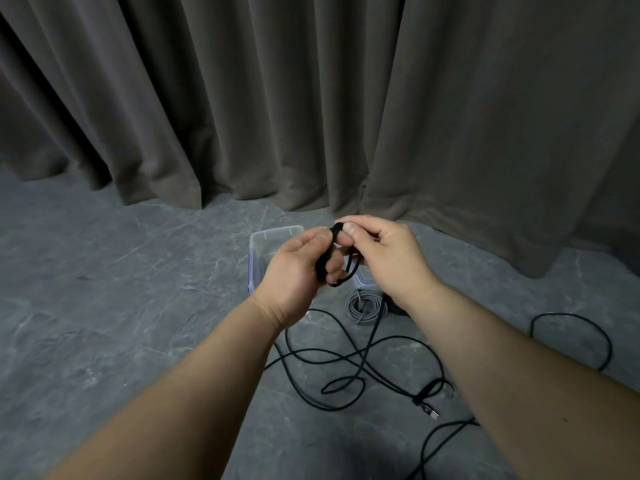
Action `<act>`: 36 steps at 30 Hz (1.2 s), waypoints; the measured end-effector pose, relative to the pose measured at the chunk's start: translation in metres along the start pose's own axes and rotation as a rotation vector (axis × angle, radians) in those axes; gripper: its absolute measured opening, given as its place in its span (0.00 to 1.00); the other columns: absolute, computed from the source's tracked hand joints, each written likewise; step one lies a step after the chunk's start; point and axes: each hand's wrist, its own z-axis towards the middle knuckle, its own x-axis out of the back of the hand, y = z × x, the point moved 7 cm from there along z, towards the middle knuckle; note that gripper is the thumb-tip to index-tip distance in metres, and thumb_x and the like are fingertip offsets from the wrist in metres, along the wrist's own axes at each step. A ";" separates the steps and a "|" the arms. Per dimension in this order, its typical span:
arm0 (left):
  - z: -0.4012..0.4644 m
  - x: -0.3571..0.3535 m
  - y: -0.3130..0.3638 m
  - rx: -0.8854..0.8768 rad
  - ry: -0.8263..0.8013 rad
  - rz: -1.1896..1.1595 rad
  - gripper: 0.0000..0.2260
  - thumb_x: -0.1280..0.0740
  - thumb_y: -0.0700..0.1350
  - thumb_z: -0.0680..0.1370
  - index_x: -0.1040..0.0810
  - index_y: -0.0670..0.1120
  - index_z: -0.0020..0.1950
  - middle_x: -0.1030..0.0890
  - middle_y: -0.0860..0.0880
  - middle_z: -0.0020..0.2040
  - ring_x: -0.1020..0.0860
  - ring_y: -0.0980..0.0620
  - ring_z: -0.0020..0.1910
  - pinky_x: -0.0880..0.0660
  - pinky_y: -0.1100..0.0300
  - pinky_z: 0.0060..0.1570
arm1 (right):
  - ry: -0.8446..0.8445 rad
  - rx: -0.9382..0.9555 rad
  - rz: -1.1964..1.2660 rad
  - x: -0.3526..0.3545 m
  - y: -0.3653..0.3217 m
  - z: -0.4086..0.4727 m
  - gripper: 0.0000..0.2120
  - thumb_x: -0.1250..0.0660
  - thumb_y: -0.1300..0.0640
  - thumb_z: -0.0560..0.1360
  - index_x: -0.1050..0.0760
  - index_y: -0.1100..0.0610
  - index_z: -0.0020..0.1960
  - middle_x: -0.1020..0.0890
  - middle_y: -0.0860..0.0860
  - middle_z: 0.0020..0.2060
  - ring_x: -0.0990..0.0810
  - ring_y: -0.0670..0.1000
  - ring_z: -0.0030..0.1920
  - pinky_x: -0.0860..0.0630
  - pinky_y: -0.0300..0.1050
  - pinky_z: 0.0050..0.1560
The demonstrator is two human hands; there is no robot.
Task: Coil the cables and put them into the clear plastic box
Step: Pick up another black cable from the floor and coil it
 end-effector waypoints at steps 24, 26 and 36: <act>0.001 -0.003 0.001 0.066 0.169 -0.053 0.16 0.47 0.44 0.84 0.30 0.43 0.39 0.34 0.53 0.23 0.33 0.53 0.26 0.35 0.60 0.33 | 0.067 -0.214 0.375 0.001 0.008 -0.001 0.10 0.33 0.57 0.77 0.21 0.52 0.37 0.22 0.49 0.30 0.27 0.48 0.28 0.25 0.46 0.34; 0.003 0.000 0.001 0.077 0.205 -0.066 0.15 0.46 0.44 0.84 0.31 0.44 0.38 0.36 0.54 0.22 0.38 0.55 0.23 0.37 0.60 0.33 | 0.113 -0.035 0.017 0.007 -0.001 -0.002 0.06 0.32 0.52 0.76 0.22 0.46 0.52 0.18 0.45 0.43 0.20 0.47 0.36 0.21 0.48 0.42; 0.000 0.010 0.002 0.090 0.217 -0.037 0.15 0.47 0.45 0.84 0.32 0.44 0.39 0.38 0.54 0.23 0.41 0.56 0.23 0.38 0.59 0.34 | -0.249 0.205 -0.837 -0.017 -0.001 -0.018 0.52 0.26 0.50 0.69 0.62 0.37 0.75 0.35 0.46 0.64 0.26 0.51 0.59 0.27 0.45 0.53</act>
